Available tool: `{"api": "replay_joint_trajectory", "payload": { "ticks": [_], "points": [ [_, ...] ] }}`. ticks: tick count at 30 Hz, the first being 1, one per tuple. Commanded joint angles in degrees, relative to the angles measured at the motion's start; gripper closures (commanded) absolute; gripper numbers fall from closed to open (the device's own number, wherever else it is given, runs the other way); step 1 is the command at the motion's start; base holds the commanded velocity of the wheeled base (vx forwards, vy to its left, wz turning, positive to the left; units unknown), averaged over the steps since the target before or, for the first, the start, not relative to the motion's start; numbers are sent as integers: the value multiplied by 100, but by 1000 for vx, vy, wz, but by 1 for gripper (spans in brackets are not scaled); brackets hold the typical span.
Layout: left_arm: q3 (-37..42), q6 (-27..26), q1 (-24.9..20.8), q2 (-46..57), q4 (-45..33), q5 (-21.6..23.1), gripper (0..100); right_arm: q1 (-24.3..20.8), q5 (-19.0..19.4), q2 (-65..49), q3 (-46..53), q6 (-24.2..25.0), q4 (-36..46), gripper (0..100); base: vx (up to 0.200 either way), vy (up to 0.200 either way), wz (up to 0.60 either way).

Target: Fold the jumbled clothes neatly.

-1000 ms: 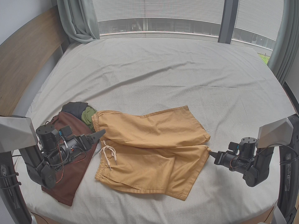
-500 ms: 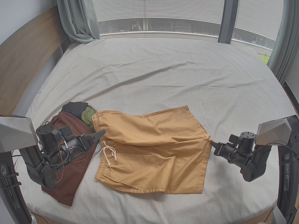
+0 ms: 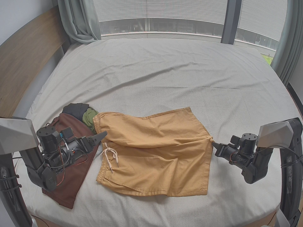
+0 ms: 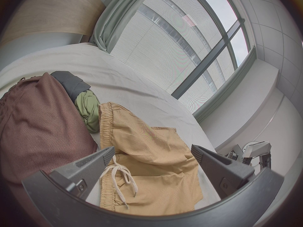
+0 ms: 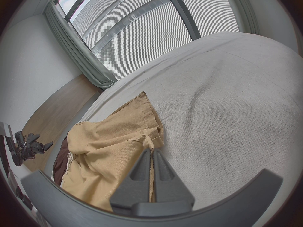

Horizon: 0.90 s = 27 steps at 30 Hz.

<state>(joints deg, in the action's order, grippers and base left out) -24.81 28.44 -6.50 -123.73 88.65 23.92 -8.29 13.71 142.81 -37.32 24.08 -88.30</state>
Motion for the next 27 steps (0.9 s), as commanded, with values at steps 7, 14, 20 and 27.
{"api": "replay_joint_trajectory", "payload": {
  "ticks": [7, 14, 20, 27],
  "points": [
    [20, 4, 8, -19, 3, 8, 0, -6, 17, -17, 49, 1, -3, 0, 0, 0, 0],
    [99, 4, 52, -45, 3, 87, 0, -68, 79, -491, 734, -52, 5, 0, 0, 0, 0],
    [257, -23, 78, -98, 3, 192, 0, -437, 483, -948, 1728, -492, 5, 0, 0, 0, 0],
    [503, -752, 395, -142, 3, 500, 0, -630, 615, -1106, 2193, -588, 5, 0, 0, 0, 0]
  ]
}}
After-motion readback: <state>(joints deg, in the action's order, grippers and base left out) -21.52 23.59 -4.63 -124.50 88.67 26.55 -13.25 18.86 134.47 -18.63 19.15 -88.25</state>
